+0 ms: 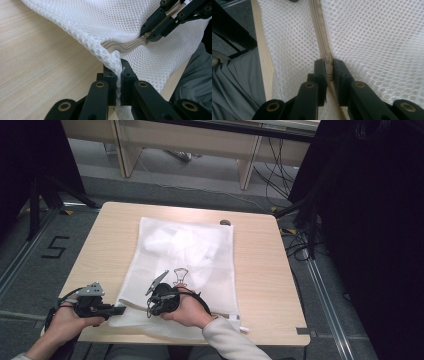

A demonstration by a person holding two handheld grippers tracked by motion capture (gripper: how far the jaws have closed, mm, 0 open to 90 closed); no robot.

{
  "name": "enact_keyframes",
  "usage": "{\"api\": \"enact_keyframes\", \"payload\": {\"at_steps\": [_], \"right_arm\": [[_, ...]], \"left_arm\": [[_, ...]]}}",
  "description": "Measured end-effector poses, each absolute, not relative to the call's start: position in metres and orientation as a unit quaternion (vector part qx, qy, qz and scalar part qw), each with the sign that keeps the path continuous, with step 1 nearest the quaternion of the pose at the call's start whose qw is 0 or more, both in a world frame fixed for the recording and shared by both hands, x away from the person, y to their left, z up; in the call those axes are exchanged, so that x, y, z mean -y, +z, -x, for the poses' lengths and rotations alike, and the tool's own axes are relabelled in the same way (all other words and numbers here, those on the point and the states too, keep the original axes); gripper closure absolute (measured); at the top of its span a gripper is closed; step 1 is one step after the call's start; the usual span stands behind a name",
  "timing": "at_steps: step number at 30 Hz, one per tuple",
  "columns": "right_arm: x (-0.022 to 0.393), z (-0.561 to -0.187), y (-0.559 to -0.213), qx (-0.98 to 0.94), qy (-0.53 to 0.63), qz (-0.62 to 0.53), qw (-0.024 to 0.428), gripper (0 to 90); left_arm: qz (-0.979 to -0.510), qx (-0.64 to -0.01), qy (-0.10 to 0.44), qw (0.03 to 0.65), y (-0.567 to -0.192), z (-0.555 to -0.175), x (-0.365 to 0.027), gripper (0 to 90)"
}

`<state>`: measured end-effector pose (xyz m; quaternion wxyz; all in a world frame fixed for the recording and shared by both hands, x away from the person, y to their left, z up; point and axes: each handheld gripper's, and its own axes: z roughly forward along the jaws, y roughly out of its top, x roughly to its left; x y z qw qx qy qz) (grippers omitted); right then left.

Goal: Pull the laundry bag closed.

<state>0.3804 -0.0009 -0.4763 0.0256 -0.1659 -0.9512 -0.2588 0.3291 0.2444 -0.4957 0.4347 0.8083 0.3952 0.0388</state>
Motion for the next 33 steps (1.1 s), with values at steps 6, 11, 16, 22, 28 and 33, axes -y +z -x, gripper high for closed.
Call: {"api": "enact_keyframes", "payload": {"at_steps": [6,11,16,22,28,33], "right_arm": [[0.001,-0.3803,-0.4753,0.951,-0.258,0.166,0.024,82.5],[0.0023,-0.381,-0.4749,0.952,-0.258,0.163,0.024,82.5],[0.0041,-0.3815,-0.4744,0.952,-0.259,0.161,0.026,82.5],[0.0044,-0.3813,-0.4753,0.952,-0.255,0.166,0.025,82.5],[0.0082,-0.3816,-0.4748,0.952,-0.255,0.17,0.027,82.5],[0.0105,-0.3818,-0.4732,0.951,-0.254,0.172,0.026,82.5]], "left_arm": [[-0.808,-0.395,0.038,0.435,-0.4959,-0.3292,-0.2445,85.3],[-0.814,-0.392,0.032,0.427,-0.4949,-0.3299,-0.2462,85.3],[-0.814,-0.392,0.031,0.427,-0.495,-0.33,-0.246,85.3],[-0.811,-0.394,0.037,0.432,-0.4958,-0.3298,-0.2458,85.4],[-0.813,-0.393,0.032,0.428,-0.4951,-0.3302,-0.2465,85.4],[-0.813,-0.394,0.032,0.428,-0.4952,-0.3303,-0.2463,85.4]]}}
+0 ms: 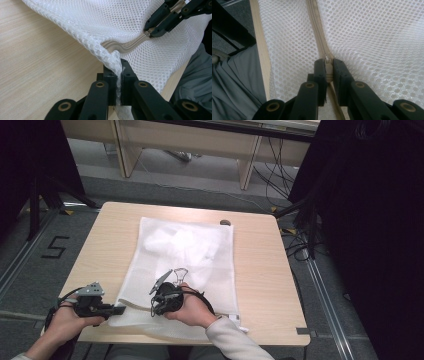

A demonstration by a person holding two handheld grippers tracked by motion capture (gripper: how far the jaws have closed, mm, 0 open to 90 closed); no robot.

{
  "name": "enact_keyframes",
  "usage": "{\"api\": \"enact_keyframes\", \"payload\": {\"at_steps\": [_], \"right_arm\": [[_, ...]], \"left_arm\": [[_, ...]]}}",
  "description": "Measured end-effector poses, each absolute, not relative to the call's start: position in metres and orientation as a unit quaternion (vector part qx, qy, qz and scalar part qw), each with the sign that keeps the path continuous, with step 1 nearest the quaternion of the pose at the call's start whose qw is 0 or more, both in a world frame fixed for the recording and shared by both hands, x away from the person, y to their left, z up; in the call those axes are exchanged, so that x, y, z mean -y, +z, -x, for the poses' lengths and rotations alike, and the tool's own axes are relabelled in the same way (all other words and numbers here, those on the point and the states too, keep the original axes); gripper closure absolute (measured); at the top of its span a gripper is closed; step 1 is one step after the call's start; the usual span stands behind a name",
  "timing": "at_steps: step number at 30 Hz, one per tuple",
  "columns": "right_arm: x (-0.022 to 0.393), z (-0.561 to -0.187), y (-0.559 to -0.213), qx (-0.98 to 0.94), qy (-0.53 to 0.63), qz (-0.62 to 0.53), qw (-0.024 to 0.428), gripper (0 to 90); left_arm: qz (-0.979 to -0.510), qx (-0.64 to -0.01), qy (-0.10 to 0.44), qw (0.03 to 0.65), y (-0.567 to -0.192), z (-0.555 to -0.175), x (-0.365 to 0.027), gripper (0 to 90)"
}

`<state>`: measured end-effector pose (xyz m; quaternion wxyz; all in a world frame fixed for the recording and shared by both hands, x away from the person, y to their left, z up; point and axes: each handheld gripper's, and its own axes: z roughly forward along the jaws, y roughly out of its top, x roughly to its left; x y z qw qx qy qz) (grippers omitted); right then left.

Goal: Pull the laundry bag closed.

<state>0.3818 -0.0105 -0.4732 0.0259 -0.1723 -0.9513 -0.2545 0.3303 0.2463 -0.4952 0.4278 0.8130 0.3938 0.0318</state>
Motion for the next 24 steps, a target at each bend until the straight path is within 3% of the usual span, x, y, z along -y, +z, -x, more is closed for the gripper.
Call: {"api": "enact_keyframes", "payload": {"at_steps": [24], "right_arm": [[0.0155,-0.3814,-0.473,0.952,-0.25,0.175,0.027,82.5]], "left_arm": [[-0.81,-0.392,0.04,0.435,-0.4957,-0.3295,-0.2447,85.3]]}}
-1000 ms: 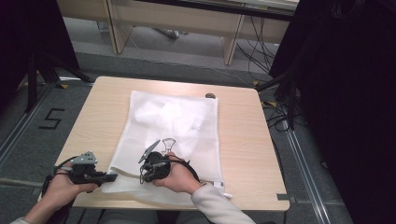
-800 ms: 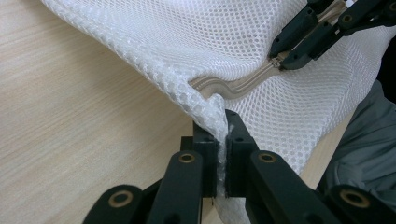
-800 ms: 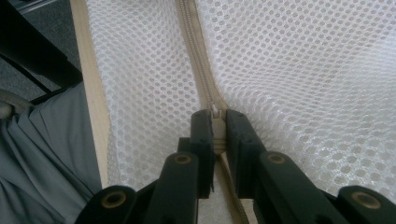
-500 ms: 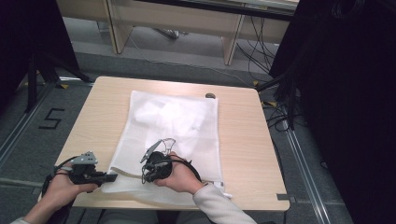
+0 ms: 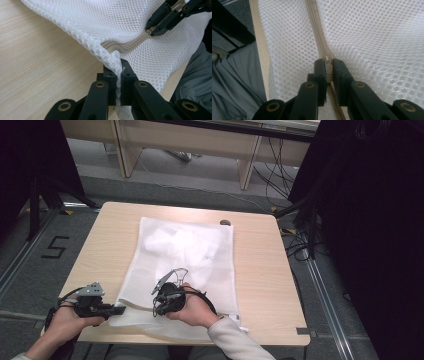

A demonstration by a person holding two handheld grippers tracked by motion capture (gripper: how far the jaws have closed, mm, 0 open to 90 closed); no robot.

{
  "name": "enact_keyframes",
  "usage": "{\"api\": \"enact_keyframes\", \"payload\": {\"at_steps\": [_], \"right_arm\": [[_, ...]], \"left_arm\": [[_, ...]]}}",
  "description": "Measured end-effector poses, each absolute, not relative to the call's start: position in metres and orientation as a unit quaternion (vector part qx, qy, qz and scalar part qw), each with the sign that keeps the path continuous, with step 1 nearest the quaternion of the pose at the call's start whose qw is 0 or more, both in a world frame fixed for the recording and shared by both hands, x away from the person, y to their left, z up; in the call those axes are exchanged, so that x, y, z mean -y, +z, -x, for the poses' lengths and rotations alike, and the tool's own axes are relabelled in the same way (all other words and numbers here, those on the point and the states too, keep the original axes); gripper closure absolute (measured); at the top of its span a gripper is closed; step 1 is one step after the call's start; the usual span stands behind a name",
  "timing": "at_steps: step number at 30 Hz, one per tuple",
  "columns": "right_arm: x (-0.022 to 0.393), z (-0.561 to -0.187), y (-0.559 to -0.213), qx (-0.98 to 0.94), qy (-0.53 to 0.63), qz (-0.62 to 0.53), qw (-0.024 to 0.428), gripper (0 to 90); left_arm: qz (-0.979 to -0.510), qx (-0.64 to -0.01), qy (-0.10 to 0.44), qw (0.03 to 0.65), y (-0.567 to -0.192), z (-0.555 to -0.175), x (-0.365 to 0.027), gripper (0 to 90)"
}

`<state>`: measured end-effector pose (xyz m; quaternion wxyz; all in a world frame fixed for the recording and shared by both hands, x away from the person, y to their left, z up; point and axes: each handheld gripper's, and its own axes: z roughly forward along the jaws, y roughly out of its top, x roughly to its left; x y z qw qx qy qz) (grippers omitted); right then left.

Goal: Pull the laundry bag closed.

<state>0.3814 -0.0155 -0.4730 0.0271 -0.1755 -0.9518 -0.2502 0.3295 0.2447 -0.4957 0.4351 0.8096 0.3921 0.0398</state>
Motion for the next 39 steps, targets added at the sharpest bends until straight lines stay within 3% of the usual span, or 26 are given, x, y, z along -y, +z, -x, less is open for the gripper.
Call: {"api": "enact_keyframes", "payload": {"at_steps": [39], "right_arm": [[0.03,-0.383,-0.469,0.954,-0.24,0.179,0.019,82.5]], "left_arm": [[-0.812,-0.392,0.039,0.43,-0.495,-0.33,-0.247,85.4]]}}
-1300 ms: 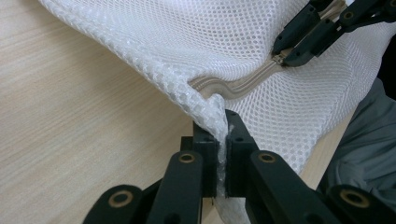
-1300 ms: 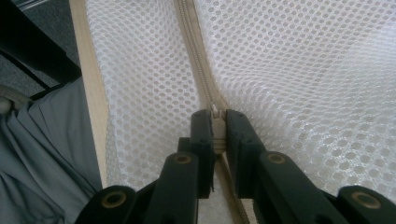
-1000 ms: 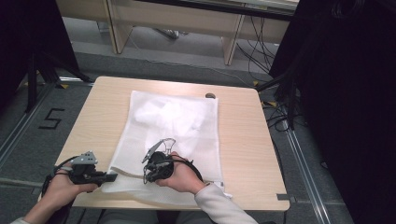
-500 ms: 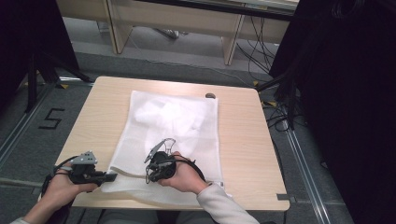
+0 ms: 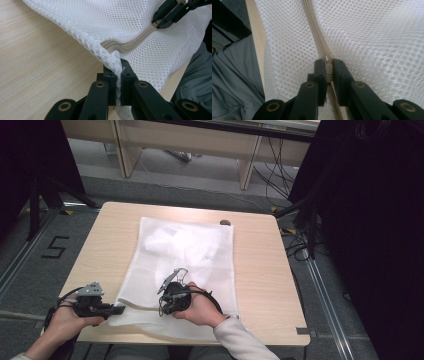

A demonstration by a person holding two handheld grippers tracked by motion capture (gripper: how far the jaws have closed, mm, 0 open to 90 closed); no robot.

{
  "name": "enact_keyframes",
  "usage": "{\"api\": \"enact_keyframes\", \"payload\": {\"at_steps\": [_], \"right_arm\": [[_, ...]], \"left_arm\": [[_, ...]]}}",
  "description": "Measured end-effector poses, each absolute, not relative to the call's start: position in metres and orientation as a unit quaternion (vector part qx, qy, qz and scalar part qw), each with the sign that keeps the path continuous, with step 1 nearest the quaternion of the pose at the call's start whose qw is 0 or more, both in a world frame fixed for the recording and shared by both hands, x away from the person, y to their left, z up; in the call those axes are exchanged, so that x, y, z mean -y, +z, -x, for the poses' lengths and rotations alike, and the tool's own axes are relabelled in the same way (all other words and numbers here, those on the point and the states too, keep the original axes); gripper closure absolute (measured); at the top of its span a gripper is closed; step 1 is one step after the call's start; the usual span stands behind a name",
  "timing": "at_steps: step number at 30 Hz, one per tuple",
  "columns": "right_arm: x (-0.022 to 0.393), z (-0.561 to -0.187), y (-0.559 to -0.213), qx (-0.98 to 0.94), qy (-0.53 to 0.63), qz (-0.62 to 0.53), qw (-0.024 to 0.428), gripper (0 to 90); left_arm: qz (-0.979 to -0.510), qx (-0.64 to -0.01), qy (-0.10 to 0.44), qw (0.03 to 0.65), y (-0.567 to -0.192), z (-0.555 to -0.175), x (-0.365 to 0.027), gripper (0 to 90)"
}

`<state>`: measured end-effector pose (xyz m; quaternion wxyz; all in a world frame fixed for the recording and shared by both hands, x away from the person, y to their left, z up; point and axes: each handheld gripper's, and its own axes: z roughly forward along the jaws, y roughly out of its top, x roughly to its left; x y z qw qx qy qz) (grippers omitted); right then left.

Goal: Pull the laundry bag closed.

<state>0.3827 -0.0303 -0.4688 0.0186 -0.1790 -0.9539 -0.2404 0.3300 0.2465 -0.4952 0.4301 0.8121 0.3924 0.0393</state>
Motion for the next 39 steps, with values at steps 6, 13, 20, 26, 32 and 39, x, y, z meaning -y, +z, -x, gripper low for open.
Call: {"api": "enact_keyframes", "payload": {"at_steps": [6,13,20,26,32,39], "right_arm": [[0.034,-0.383,-0.468,0.953,-0.238,0.187,0.016,82.5],[0.038,-0.383,-0.468,0.955,-0.236,0.18,0.016,82.5],[0.045,-0.384,-0.466,0.956,-0.233,0.179,0.014,82.5],[0.047,-0.384,-0.466,0.956,-0.233,0.18,0.015,82.5],[0.05,-0.384,-0.465,0.955,-0.235,0.181,0.015,82.5],[0.055,-0.385,-0.463,0.955,-0.234,0.179,0.011,82.5]], "left_arm": [[-0.814,-0.391,0.041,0.428,-0.495,-0.33,-0.247,85.4],[-0.813,-0.391,0.042,0.429,-0.495,-0.33,-0.247,85.4],[-0.812,-0.392,0.042,0.43,-0.496,-0.33,-0.248,85.4],[-0.813,-0.392,0.043,0.428,-0.495,-0.33,-0.248,85.4],[-0.814,-0.391,0.043,0.428,-0.495,-0.33,-0.248,85.4],[-0.813,-0.392,0.043,0.429,-0.495,-0.33,-0.248,85.4]]}}
